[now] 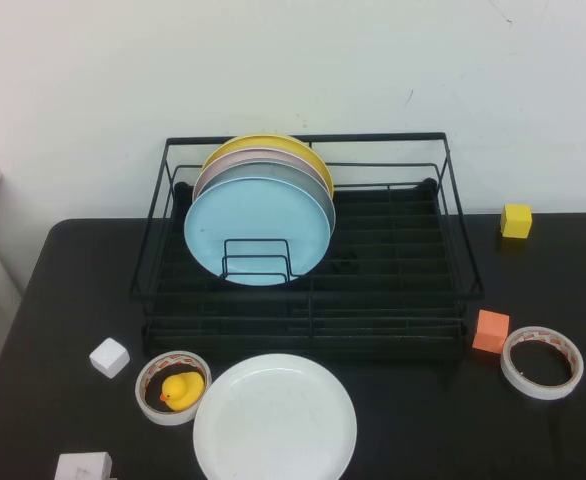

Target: Place plate on rack

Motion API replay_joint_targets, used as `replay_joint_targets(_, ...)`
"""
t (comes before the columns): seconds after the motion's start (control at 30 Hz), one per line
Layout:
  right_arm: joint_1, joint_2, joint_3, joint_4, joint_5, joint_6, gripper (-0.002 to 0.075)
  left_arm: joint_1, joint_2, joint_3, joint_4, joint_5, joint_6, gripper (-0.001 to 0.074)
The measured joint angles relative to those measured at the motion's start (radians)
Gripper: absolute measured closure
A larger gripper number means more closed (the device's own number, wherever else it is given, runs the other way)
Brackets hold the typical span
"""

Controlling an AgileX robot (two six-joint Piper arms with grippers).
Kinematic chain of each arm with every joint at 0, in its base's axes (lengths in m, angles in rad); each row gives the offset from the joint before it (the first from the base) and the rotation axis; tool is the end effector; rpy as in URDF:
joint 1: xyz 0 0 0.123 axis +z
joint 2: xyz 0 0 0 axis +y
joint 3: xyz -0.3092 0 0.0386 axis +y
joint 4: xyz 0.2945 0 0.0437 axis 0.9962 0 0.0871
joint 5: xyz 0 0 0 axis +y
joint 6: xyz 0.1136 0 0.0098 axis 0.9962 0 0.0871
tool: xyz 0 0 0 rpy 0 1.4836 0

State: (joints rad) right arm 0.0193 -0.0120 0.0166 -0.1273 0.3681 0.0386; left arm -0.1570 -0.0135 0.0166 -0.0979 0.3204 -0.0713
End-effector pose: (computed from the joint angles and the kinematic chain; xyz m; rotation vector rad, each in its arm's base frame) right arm 0.0945 -0.0034 0.1683 -0.0605 1.8531 -0.0848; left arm 0.0940 -0.0184 0.1736 0.0155 1.8129 -0.2563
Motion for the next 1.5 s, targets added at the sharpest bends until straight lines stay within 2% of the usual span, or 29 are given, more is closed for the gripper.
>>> replay_joint_targets(1.1, 0.0, 0.0, 0.002, 0.0, -0.024, 0.0, 0.0728, 0.0, 0.0, 0.0, 0.0, 0.0, -0.002, 0.0737)
replay_joint_targets(1.33, 0.0, 0.0, 0.01, -0.019, -0.172, 0.0, 0.0728, 0.0, 0.0, 0.002, -0.002, -0.049, -0.002, 0.0737)
replay_joint_targets(1.5, 0.0, 0.0, 0.01, -0.075, -0.406, 0.0, 0.0728, 0.0, 0.0, 0.003, -0.004, -0.252, -0.002, 0.0737)
